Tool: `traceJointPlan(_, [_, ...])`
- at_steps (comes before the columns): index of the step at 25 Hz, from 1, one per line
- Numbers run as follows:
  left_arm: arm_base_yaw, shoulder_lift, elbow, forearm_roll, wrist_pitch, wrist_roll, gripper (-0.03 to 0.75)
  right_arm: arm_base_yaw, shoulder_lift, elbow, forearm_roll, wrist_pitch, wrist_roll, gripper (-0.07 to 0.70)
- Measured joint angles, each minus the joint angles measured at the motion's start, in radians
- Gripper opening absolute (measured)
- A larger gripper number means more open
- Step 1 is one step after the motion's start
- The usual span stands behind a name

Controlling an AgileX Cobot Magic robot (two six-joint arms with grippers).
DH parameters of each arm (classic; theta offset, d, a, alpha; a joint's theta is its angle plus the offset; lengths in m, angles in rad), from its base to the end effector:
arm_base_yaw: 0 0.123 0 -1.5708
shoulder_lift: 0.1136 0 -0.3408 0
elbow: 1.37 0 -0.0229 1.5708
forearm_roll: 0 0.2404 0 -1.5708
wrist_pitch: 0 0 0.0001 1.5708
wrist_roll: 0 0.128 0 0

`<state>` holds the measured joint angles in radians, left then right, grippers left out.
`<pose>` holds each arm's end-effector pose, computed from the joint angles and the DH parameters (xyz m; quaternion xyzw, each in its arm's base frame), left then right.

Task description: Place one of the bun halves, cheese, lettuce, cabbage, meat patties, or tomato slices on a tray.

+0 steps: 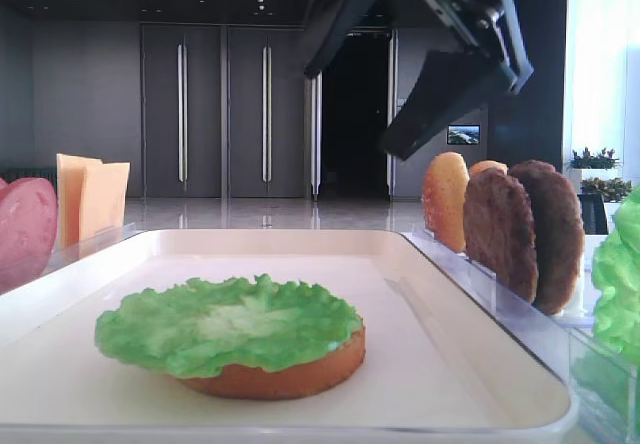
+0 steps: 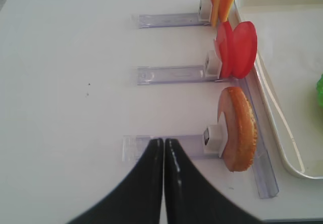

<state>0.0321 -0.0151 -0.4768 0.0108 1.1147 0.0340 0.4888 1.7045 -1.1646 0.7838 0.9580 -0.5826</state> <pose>-0.0405 -0.0001 0.2418 0.0005 0.8690 0.0217 0.4943 0.2684 0.2265 0.2700 -0.3034 0.8912 0.3252 0.0892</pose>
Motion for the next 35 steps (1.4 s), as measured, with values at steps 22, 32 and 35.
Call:
traceJointPlan(22, [0.0, 0.0, 0.0, 0.0, 0.0, 0.001, 0.0, -0.049, -0.056, -0.383, -0.801, 0.129, 0.725, 0.543])
traceJointPlan(32, [0.0, 0.0, 0.0, 0.0, 0.0, 0.002, 0.0, -0.292, -0.056, -0.385, -0.819, 0.188, 0.726, 0.543])
traceJointPlan(35, [0.0, 0.0, 0.0, 0.0, 0.0, 0.002, 0.0, -0.394, -0.056, -0.385, -0.825, 0.193, 0.72, 0.543])
